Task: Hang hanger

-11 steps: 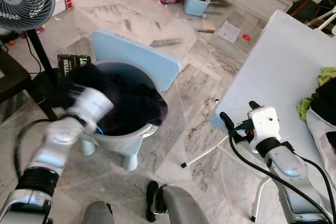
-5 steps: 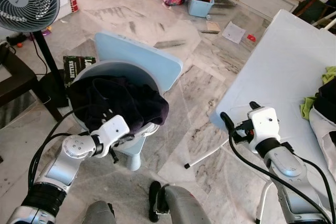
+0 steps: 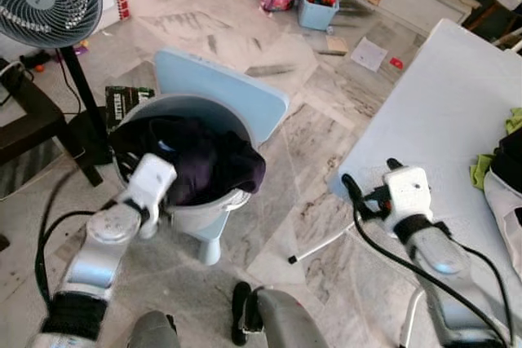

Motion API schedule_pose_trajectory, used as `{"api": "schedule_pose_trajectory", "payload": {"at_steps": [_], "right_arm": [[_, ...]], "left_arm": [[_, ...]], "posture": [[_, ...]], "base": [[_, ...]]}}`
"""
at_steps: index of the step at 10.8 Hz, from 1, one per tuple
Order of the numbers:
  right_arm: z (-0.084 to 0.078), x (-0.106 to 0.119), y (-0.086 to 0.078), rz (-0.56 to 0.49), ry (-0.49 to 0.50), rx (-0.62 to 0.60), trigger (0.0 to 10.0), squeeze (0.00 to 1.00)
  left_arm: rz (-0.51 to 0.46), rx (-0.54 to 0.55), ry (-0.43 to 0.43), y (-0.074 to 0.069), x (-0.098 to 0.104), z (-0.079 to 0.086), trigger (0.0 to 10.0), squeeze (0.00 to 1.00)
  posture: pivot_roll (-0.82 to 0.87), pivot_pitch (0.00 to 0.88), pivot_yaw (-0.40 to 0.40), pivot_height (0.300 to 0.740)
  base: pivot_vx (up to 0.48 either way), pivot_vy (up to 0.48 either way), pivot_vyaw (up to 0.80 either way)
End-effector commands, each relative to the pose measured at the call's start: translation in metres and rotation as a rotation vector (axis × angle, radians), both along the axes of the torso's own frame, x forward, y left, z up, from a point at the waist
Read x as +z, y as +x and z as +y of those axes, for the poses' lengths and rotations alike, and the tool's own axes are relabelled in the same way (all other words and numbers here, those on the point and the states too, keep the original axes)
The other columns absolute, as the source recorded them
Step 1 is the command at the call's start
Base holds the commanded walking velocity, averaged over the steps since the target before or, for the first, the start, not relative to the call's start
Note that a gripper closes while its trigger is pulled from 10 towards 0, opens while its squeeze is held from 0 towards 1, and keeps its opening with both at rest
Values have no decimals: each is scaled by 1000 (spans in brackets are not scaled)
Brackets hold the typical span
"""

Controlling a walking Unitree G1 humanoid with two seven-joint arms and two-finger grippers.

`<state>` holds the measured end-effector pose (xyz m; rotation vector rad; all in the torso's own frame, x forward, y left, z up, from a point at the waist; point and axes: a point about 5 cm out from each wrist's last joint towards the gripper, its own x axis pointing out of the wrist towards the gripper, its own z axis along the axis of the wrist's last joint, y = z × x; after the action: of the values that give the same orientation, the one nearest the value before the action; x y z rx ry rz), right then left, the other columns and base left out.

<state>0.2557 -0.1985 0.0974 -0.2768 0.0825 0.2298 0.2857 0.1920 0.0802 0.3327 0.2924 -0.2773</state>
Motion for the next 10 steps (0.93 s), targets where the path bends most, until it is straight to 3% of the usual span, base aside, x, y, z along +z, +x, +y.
{"api": "schedule_pose_trajectory", "payload": {"at_steps": [1,3,4,6,7,8,9,10], "right_arm": [[1,-7,-1,31,-5,7,10000,0],[3,-8,2,28,0,10,10000,0],[4,-8,5,22,3,5,10000,0],[5,-9,6,18,5,3,10000,0],[6,-11,6,18,8,6,10000,0],[9,-11,7,17,11,10,10000,0],[10,-11,9,14,13,13,10000,0],[10,-11,11,12,14,14,10000,0]], "left_arm": [[6,37,-35,-3,-1,-4,10000,1000],[43,-13,-33,-9,-4,-15,10000,1000],[93,-84,31,-15,-11,-18,10000,1000],[128,-62,45,-16,-11,-14,10000,1000],[96,-44,51,-12,-6,-14,10000,1000],[4,59,28,-7,3,-13,10000,1000],[-33,203,-135,-6,10,-16,10000,745],[-10,274,-246,-8,9,-19,10000,0]], "posture": [[-105,172,-184,740],[-87,173,-177,740],[-81,172,-169,740],[-76,170,-165,740],[-71,167,-163,740],[-66,165,-165,740],[-61,161,-166,740],[-54,160,-166,740]], "base": [[0,0,0],[0,0,0],[0,0,0],[0,0,0],[0,0,0],[0,0,0],[0,0,0],[0,0,0]]}}
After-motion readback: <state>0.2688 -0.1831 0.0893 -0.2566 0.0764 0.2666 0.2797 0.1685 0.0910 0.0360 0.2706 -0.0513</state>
